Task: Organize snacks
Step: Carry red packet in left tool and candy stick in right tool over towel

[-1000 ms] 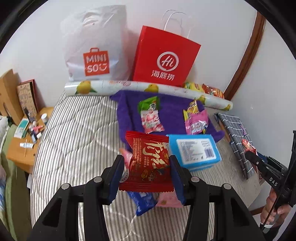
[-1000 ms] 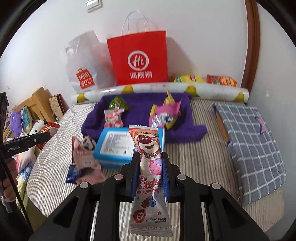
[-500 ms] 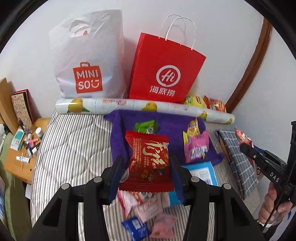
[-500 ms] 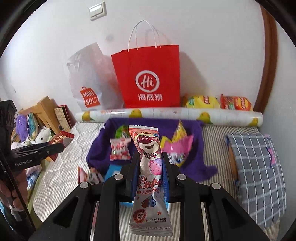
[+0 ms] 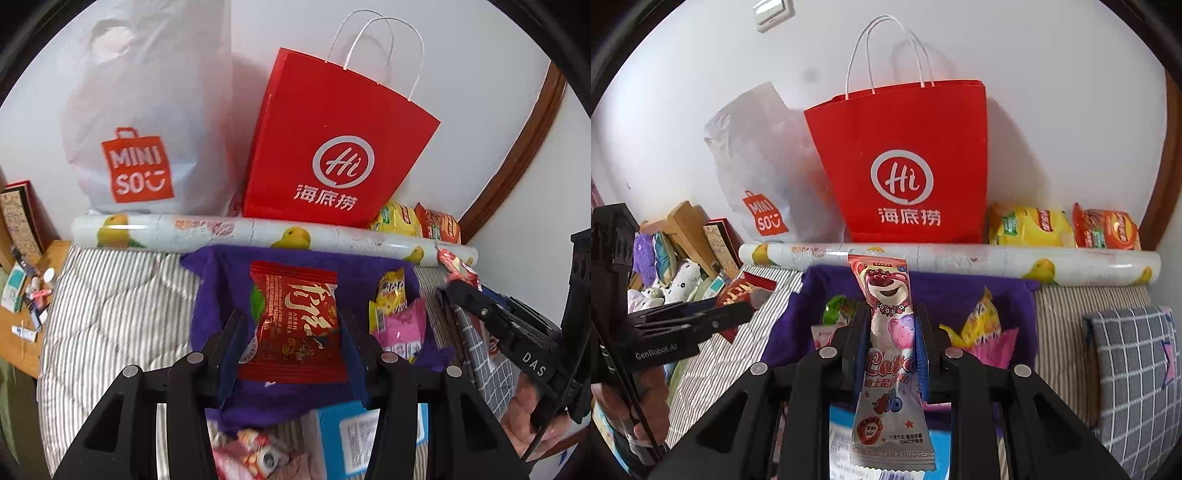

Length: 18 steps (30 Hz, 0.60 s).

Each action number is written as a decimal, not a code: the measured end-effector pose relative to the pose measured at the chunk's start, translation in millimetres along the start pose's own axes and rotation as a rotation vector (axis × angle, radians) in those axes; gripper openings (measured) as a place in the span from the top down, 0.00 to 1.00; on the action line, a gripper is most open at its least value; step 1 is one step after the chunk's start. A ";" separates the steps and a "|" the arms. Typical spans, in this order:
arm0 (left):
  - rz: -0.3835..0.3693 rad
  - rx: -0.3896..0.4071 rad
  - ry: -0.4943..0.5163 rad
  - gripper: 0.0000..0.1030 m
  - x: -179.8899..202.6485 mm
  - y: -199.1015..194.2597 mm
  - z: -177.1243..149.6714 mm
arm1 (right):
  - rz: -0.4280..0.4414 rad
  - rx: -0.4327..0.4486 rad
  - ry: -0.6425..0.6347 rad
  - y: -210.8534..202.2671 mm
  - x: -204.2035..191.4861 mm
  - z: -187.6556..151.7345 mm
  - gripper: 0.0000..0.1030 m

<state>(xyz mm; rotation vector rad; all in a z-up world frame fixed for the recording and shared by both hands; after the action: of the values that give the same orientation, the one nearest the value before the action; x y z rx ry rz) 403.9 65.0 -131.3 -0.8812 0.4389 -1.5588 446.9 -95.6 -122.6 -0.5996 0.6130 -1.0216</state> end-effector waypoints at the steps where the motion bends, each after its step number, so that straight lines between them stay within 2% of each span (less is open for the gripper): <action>1: 0.003 0.003 0.004 0.54 2.3 5.0 4.6 | 0.003 0.002 0.001 3.0 0.2 3.1 0.78; 7: 0.007 -0.020 0.005 0.54 6.4 33.8 15.3 | 0.017 0.003 0.031 31.6 8.8 13.1 0.78; 13: 0.026 -0.033 -0.020 0.54 -5.0 59.4 21.5 | 0.011 -0.080 0.030 64.0 19.5 0.4 0.78; 18: 0.078 -0.051 -0.027 0.54 -22.2 70.3 19.6 | 0.000 -0.173 -0.001 88.3 25.3 -20.7 0.78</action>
<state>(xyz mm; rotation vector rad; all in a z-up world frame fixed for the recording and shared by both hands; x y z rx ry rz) 465.0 76.4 -175.4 -0.9131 0.4901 -1.4677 493.8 -86.9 -203.7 -0.7519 0.7051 -0.9738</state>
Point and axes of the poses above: each gripper's, at about its wrist camera, not at the fingertips, and y roughly the way its jaws point, x to its right, z to its top, the point moved 10 cm from there along y, roughly the way its jaws point, and after that the axes turned 2 degrees about x, right-handed, at the moved point
